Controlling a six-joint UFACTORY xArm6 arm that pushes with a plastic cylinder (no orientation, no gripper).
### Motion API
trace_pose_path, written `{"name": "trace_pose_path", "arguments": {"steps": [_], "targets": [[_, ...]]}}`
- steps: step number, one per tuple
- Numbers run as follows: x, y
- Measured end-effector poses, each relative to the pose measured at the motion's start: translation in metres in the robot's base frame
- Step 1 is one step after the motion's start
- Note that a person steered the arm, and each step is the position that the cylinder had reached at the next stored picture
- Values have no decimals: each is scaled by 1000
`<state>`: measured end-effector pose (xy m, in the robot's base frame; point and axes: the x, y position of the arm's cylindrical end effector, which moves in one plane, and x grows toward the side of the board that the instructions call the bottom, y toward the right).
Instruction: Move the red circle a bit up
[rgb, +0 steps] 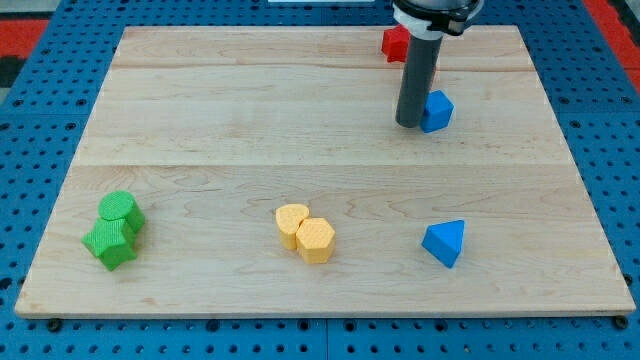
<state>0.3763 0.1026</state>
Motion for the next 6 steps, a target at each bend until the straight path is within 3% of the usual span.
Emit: {"name": "trace_pose_path", "arguments": {"steps": [4,6], "targets": [[-22,17],[-71,5]]}}
